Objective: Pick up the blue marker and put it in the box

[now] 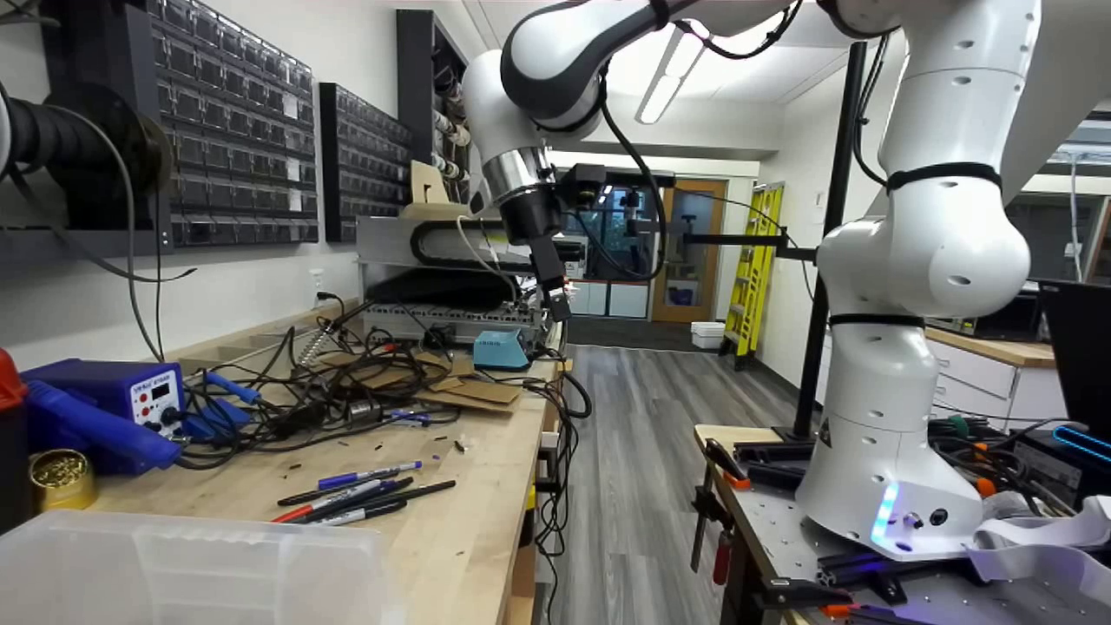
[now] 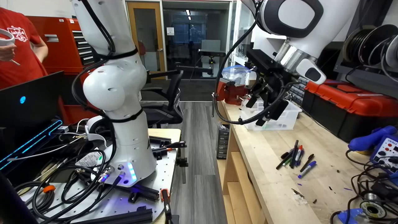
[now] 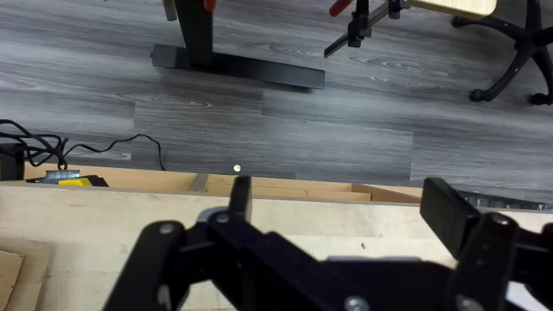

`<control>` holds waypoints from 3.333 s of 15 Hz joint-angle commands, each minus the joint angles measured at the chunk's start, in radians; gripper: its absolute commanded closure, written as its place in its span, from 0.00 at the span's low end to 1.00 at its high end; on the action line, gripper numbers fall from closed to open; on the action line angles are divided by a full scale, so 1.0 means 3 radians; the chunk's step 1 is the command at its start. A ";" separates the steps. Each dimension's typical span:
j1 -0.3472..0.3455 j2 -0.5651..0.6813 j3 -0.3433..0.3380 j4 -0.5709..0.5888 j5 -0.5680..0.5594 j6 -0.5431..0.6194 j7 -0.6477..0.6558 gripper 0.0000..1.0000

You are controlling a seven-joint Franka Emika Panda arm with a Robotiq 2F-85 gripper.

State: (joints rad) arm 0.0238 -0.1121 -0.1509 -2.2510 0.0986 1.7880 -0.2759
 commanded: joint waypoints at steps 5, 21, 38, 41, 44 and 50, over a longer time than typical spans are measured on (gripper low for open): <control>-0.0087 0.0032 0.0126 0.0024 -0.0052 0.0110 -0.0018 0.00; -0.0056 0.0732 0.0370 0.0424 -0.0542 0.1592 -0.0303 0.00; -0.0035 0.0945 0.0508 0.0533 -0.0843 0.1883 -0.0280 0.00; -0.0061 0.1083 0.0501 0.0560 -0.0856 0.2039 -0.0343 0.00; -0.0070 0.1208 0.0485 0.0592 -0.0944 0.2181 -0.0346 0.00; -0.0069 0.1311 0.0482 0.0550 -0.1172 0.2370 -0.0384 0.00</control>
State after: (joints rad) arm 0.0164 0.2662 -0.0098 -2.0906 -0.2072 2.4641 -0.3758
